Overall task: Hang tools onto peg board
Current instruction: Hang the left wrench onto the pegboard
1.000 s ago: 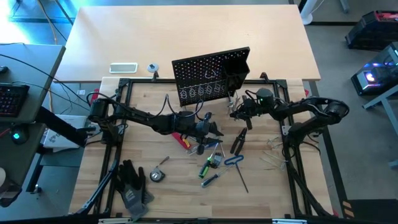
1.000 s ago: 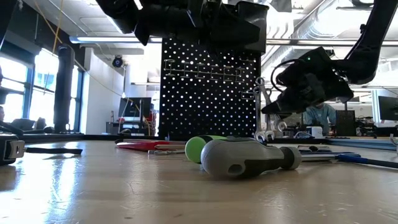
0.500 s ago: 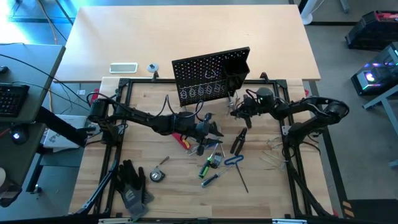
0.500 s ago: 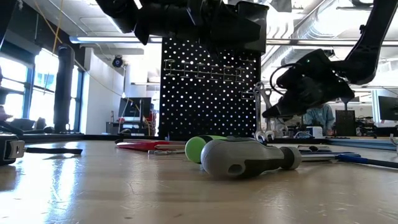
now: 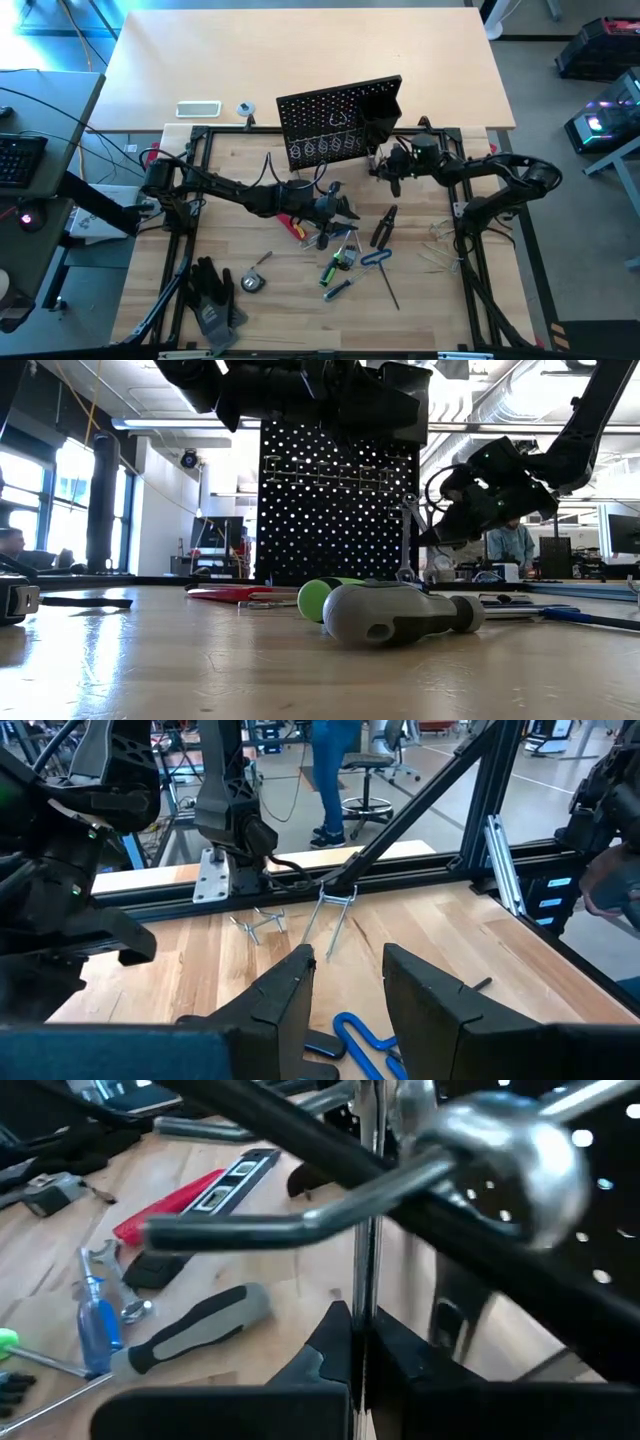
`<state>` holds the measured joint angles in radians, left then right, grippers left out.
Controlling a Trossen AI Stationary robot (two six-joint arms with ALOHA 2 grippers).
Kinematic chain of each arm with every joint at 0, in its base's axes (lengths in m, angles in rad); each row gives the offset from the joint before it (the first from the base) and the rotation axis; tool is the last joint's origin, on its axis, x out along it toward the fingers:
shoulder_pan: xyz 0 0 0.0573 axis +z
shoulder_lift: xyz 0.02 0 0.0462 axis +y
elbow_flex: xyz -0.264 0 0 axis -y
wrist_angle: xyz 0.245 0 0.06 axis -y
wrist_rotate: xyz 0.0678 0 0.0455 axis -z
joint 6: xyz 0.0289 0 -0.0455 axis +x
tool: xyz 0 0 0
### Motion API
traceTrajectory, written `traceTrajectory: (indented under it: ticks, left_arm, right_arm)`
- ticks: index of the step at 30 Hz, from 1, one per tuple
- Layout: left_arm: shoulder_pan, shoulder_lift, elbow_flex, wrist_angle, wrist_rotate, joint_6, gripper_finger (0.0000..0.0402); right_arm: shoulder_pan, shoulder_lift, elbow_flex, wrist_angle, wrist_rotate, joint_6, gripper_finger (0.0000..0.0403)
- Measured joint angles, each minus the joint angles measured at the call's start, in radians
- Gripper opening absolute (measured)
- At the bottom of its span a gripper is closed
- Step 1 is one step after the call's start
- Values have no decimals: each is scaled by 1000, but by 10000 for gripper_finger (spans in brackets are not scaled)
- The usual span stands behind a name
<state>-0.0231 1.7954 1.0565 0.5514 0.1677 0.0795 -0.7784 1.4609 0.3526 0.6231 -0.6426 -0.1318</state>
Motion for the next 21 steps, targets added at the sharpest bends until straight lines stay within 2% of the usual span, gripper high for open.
traceTrajectory:
  ticks: [10, 21]
  left_arm:
    - [0, 0, 0, 0, 0, 1, 117]
    - [0, 0, 0, 0, 1, 2, 117]
  right_arm:
    - [-2, 0, 1, -21, 35, -3, 4]
    - [20, 0, 2, -34, 101, 0, 59]
